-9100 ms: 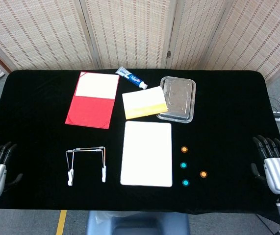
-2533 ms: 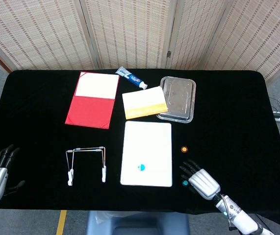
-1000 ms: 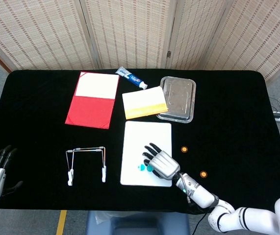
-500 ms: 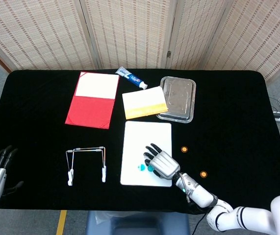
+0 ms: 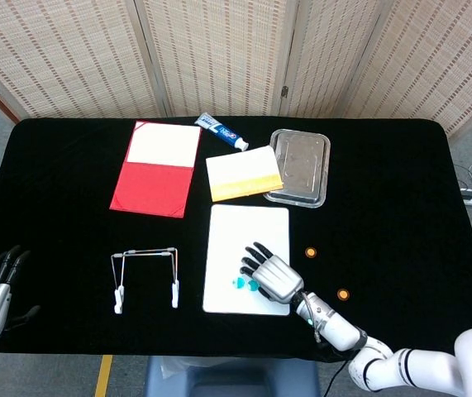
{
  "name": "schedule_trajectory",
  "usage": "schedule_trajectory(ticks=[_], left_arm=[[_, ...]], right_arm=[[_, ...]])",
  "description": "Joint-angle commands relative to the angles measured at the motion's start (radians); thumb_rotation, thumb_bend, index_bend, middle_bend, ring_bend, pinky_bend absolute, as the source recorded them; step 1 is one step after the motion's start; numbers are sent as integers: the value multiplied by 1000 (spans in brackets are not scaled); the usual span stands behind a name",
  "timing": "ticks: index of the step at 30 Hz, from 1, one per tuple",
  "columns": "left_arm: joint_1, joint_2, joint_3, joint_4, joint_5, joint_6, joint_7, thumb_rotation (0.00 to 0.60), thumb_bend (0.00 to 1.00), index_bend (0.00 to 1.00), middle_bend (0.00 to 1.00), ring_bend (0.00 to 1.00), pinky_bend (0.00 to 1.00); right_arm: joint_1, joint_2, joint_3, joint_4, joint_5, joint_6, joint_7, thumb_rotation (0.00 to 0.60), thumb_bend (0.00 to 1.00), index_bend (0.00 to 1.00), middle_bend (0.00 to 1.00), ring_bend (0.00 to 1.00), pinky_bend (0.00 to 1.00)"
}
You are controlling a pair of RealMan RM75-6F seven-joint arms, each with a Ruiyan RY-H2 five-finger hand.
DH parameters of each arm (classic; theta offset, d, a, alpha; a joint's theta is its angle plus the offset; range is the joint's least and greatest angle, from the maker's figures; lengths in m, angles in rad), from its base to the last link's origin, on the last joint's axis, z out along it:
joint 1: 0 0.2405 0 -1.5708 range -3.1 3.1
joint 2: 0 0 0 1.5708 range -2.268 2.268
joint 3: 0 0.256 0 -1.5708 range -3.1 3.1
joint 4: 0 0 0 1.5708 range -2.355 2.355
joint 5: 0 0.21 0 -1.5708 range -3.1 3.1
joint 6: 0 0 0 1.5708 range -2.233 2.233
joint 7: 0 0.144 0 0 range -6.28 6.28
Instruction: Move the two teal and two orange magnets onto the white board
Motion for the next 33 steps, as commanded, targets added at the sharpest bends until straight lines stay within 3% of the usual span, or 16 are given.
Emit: schedule_trajectory(ticks=[1, 7, 14, 22, 33], left_arm=[[0, 1, 0, 0, 0, 1, -2, 600, 211, 40, 27, 64, 0], [-1, 5, 0, -2, 3, 0, -10, 600, 211, 40, 27, 64, 0], [-8, 6, 0, -18, 16, -1, 2, 600, 211, 41, 25, 62, 0], [-19, 6, -3, -37, 29, -2, 17, 600, 211, 40, 22, 60, 0], [-22, 6, -1, -36, 32, -4, 16, 600, 211, 40, 20, 58, 0]], right_arm=[[-20, 29, -4, -22, -14, 46, 11, 600, 464, 293, 203, 35, 0], [-107, 164, -46, -93, -49, 177, 40, 600, 465, 293, 202, 29, 0], [-237, 275, -139, -102, -97, 316, 115, 600, 465, 309, 202, 29, 0], [-327, 264, -195, -9, -111, 358, 203, 600, 465, 338, 202, 35, 0], [-361, 191, -194, 136, -103, 316, 283, 600, 465, 362, 202, 33, 0]])
